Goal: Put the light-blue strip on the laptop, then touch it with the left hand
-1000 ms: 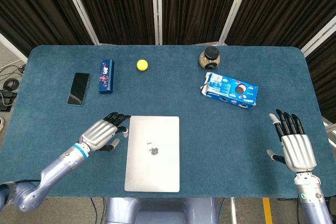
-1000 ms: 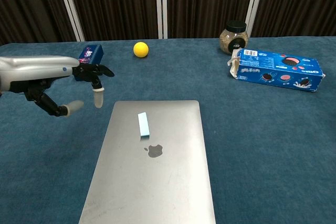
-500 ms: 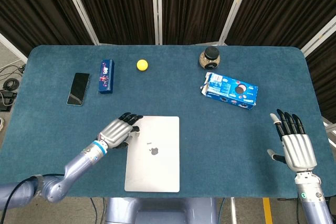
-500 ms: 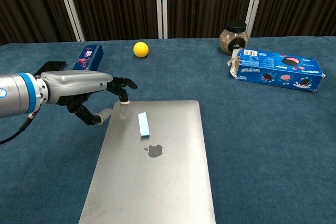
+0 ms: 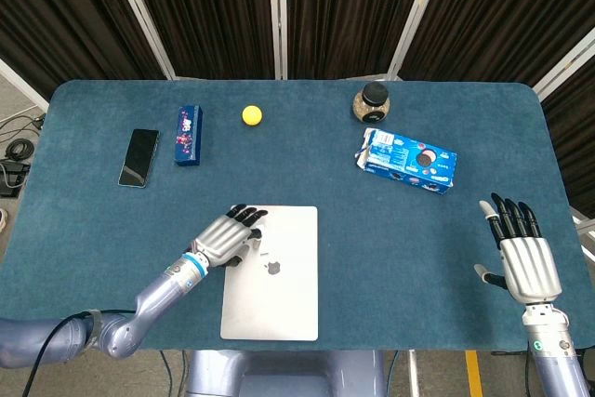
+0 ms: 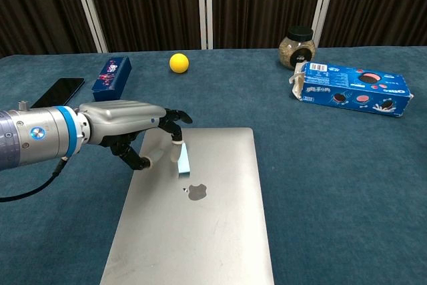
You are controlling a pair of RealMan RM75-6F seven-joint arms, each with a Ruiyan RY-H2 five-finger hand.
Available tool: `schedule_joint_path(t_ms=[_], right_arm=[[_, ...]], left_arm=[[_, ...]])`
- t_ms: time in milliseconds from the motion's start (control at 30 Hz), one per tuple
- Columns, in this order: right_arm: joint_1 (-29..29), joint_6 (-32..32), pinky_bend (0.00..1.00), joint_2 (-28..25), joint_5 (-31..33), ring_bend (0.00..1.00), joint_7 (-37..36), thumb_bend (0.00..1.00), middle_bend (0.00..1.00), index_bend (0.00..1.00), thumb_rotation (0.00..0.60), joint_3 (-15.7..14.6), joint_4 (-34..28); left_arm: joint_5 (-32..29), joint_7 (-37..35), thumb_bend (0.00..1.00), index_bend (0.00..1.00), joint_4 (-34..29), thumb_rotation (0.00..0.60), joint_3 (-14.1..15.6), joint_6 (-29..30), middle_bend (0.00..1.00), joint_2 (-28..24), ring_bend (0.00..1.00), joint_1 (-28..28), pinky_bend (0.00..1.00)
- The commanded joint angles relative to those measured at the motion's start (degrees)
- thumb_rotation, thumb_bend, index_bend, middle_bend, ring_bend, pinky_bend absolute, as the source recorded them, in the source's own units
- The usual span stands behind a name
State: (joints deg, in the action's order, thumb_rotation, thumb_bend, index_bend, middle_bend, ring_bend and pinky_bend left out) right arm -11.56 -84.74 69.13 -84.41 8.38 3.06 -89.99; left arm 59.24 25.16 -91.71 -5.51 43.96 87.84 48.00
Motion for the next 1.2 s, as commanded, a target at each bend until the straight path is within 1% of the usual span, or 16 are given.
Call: schedule_joint_path(t_ms=[33,333,600,1200], right_arm=[[0.1,0.2,0.00,0.0,0.0,0.00,-0.2,0.00,0.00,0.00,0.600,0.1,0.0],[0.5,0.4,0.00,-0.3,-0.3,0.00,-0.8,0.00,0.00,0.00,0.600,0.5,-0.1],[0.7,0.6,0.00,-0.6,-0.4,0.00,-1.4,0.00,0.00,0.00,0.600,0.9,0.0],[1.0,1.1,0.00,-0.6,-0.7,0.00,-1.8,0.00,0.00,0.00,0.600,1.3,0.1]], left_arm=[[-0.3,1.2,0.69,0.41,0.2,0.600,0.4,0.3,0.00,1.1,0.00,0.7,0.00],[-2.2,3.9,0.69,0.41,1.4,0.600,1.2,2.1,0.00,3.5,0.00,1.9,0.00],[-3.0,4.1,0.70,0.41,2.4,0.600,1.6,2.5,0.00,4.5,0.00,2.4,0.00],[-1.4,4.3,0.70,0.42,2.8,0.600,3.1,3.9,0.00,5.1,0.00,2.2,0.00]])
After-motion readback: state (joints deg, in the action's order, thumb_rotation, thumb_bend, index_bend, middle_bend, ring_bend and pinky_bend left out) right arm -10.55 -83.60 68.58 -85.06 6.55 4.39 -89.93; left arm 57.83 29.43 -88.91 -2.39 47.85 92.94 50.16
